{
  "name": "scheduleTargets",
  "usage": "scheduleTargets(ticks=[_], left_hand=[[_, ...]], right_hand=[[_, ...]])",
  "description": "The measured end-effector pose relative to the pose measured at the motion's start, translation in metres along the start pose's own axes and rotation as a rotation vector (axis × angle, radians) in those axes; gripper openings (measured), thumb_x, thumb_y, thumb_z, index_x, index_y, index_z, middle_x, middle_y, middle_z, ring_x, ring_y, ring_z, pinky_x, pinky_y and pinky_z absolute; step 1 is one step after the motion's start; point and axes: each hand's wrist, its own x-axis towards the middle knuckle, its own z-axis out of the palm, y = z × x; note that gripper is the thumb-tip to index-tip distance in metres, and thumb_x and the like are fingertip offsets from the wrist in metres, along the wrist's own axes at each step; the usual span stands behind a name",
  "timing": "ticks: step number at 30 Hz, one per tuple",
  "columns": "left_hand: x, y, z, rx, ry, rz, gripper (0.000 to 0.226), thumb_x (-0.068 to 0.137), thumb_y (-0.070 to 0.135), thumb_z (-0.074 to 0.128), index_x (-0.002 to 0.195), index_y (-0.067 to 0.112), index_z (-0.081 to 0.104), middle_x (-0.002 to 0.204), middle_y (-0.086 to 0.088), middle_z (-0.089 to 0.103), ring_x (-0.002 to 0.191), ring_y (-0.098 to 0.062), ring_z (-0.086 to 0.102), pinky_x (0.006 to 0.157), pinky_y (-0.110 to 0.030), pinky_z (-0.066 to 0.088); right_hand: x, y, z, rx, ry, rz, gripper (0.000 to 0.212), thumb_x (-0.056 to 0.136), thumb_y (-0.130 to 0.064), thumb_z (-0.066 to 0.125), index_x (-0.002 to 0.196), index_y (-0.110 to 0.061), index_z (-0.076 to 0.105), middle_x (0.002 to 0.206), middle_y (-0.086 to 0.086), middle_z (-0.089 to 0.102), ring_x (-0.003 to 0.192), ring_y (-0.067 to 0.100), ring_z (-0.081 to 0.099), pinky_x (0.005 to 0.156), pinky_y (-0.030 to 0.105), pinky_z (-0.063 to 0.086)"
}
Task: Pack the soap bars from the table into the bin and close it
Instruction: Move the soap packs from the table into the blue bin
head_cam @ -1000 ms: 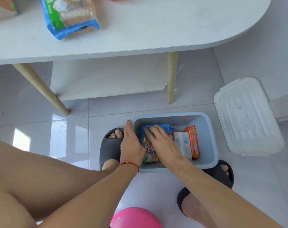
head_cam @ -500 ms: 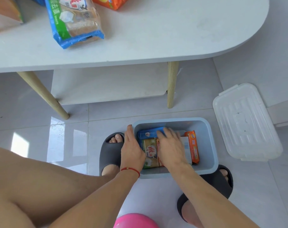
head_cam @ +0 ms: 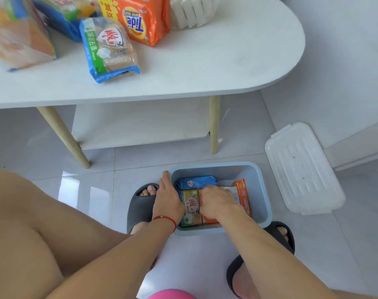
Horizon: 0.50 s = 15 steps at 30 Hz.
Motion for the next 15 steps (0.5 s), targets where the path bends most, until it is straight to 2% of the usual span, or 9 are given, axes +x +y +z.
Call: scheduleTargets(ticks=[2,4,6,7,9,11,12,14,15], left_hand=[[-0.003,0.01,-0.018,0.073,-0.035,-0.015,0.072,0.08,0.005,0.061,0.143,0.007,0.028,0.136,-0.015,0.039,0.119,-0.036,0.043,0.097,-0.044,0.045],[-0.005,0.027,-0.046,0.072,0.006,0.01,0.065,0.083,0.012,0.062,0.142,0.007,0.036,0.138,-0.015,0.04,0.123,-0.036,0.046,0.1,-0.044,0.046],[-0.011,0.049,-0.086,-0.027,0.102,0.126,0.054,0.088,0.025,0.065,0.137,0.011,0.05,0.133,-0.01,0.054,0.118,-0.031,0.056,0.095,-0.041,0.051],[-0.015,0.061,-0.108,-0.07,0.177,0.209,0.042,0.088,0.027,0.065,0.127,0.013,0.06,0.123,-0.009,0.064,0.111,-0.03,0.062,0.089,-0.036,0.053],[-0.025,0.084,-0.155,-0.14,0.351,0.351,0.02,0.085,0.013,0.061,0.104,0.013,0.068,0.099,-0.007,0.075,0.093,-0.029,0.069,0.075,-0.033,0.053],[-0.036,0.102,-0.202,-0.198,0.494,0.462,0.022,0.079,-0.001,0.056,0.095,0.009,0.068,0.086,-0.005,0.074,0.083,-0.027,0.069,0.071,-0.033,0.053],[-0.041,0.111,-0.227,-0.205,0.559,0.513,0.025,0.077,-0.004,0.055,0.094,0.009,0.068,0.084,-0.004,0.073,0.081,-0.025,0.068,0.071,-0.034,0.053],[-0.043,0.125,-0.267,-0.187,0.651,0.59,0.026,0.075,-0.006,0.054,0.092,0.008,0.067,0.082,-0.002,0.07,0.079,-0.023,0.066,0.071,-0.034,0.053],[-0.041,0.131,-0.286,-0.172,0.672,0.618,0.026,0.075,-0.007,0.053,0.091,0.007,0.067,0.084,-0.003,0.069,0.08,-0.024,0.064,0.072,-0.035,0.053]], right_hand=[[-0.015,-0.005,-0.017,0.1,-0.033,-0.066,0.027,0.091,-0.017,0.057,0.116,-0.01,0.065,0.122,0.013,0.065,0.107,0.032,0.064,0.083,0.04,0.053],[-0.028,-0.011,-0.047,0.233,-0.057,-0.149,0.031,0.091,-0.015,0.052,0.117,-0.009,0.068,0.118,0.014,0.069,0.105,0.033,0.066,0.087,0.043,0.057],[-0.045,-0.023,-0.085,0.404,0.035,-0.263,0.028,0.088,-0.019,0.054,0.109,-0.016,0.072,0.107,0.008,0.074,0.098,0.028,0.069,0.086,0.044,0.058],[-0.055,-0.031,-0.104,0.513,0.126,-0.331,0.026,0.084,-0.018,0.055,0.102,-0.022,0.074,0.097,0.003,0.076,0.091,0.024,0.07,0.081,0.042,0.057],[-0.073,-0.05,-0.137,0.732,0.361,-0.461,0.026,0.078,-0.017,0.054,0.094,-0.026,0.074,0.082,-0.005,0.076,0.078,0.015,0.071,0.073,0.041,0.059],[-0.086,-0.07,-0.164,0.882,0.601,-0.553,0.023,0.081,-0.019,0.055,0.09,-0.029,0.073,0.077,-0.01,0.075,0.072,0.009,0.072,0.072,0.038,0.06],[-0.091,-0.081,-0.179,0.908,0.736,-0.59,0.021,0.082,-0.019,0.055,0.088,-0.03,0.072,0.075,-0.012,0.074,0.07,0.006,0.071,0.071,0.032,0.059],[-0.093,-0.097,-0.204,0.858,0.971,-0.615,0.021,0.083,-0.018,0.058,0.092,-0.029,0.073,0.083,-0.013,0.074,0.077,0.004,0.069,0.073,0.026,0.055],[-0.092,-0.104,-0.218,0.785,1.023,-0.636,0.024,0.086,-0.016,0.06,0.104,-0.027,0.072,0.097,-0.011,0.074,0.089,0.006,0.068,0.079,0.03,0.055]])
